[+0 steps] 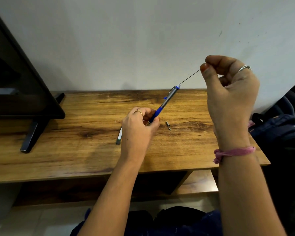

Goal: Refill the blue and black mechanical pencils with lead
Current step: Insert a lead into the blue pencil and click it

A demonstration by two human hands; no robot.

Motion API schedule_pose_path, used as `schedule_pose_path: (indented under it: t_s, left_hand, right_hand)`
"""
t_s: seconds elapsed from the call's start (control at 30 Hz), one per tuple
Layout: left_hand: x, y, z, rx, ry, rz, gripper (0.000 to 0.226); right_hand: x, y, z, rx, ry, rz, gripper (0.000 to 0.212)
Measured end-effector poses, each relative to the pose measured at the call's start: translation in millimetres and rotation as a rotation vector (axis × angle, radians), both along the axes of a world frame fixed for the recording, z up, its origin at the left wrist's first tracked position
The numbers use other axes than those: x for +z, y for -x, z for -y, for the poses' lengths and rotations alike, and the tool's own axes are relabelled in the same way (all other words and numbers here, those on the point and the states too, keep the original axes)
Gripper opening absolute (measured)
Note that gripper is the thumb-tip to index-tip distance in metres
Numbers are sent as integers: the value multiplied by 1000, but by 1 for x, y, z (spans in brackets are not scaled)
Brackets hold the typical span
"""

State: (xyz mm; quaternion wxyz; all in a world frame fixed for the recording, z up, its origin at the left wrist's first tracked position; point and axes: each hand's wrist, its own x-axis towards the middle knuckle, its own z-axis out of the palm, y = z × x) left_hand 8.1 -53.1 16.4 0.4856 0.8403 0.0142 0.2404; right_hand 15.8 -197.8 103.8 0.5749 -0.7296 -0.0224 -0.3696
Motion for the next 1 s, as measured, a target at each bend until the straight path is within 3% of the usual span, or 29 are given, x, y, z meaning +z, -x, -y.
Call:
schedule_pose_path:
  t_s: [1.0]
  left_hand:
    - [0,4,-5,-17,-58,-1,19]
  right_hand:
    - [0,1,11,47,177,-128,16]
